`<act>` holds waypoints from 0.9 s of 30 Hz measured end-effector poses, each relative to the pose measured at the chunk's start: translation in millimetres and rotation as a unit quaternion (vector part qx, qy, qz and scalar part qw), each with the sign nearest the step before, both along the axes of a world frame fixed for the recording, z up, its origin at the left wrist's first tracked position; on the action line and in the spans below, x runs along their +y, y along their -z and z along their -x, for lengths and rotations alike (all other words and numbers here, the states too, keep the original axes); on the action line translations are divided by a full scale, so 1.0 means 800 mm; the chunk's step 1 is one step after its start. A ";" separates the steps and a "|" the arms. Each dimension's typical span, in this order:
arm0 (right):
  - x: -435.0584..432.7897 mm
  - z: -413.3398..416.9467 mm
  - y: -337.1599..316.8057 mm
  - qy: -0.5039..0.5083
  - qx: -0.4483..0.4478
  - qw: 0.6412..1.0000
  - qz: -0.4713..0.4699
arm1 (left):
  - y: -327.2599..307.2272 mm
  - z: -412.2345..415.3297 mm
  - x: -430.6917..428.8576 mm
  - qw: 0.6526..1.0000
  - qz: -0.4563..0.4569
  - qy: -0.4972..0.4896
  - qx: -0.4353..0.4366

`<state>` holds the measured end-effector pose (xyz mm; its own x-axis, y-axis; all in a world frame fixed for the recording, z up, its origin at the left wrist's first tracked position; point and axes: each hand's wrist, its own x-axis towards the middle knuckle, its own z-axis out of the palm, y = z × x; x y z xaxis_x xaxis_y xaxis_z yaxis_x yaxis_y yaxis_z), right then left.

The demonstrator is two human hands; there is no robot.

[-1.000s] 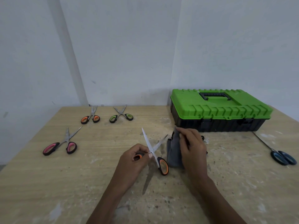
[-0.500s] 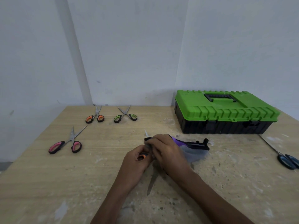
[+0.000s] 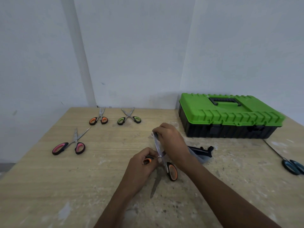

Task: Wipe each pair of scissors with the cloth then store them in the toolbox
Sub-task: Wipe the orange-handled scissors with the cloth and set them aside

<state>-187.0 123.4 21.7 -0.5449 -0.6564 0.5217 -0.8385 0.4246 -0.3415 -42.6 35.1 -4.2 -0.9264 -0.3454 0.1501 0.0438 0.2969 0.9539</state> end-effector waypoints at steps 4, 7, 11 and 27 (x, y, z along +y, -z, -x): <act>0.020 -0.012 -0.007 0.027 0.024 0.994 0.103 | -0.001 0.001 0.001 1.000 -0.009 -0.013 0.001; 0.031 -0.043 0.004 -0.048 0.050 0.996 0.064 | 0.002 0.002 0.000 1.000 -0.016 -0.011 -0.004; 0.042 -0.060 0.030 -0.063 0.074 0.994 0.049 | 0.007 0.003 0.002 1.000 0.015 -0.015 -0.005; 0.051 -0.049 0.009 -0.052 0.037 0.996 0.064 | -0.001 -0.002 0.003 1.000 0.003 0.008 -0.004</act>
<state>-147.9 164.3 14.1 -0.4347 -0.6323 0.6413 -0.9004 0.2911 -0.3233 -40.9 37.5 -3.2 -0.9327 -0.3302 0.1449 0.0409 0.3024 0.9523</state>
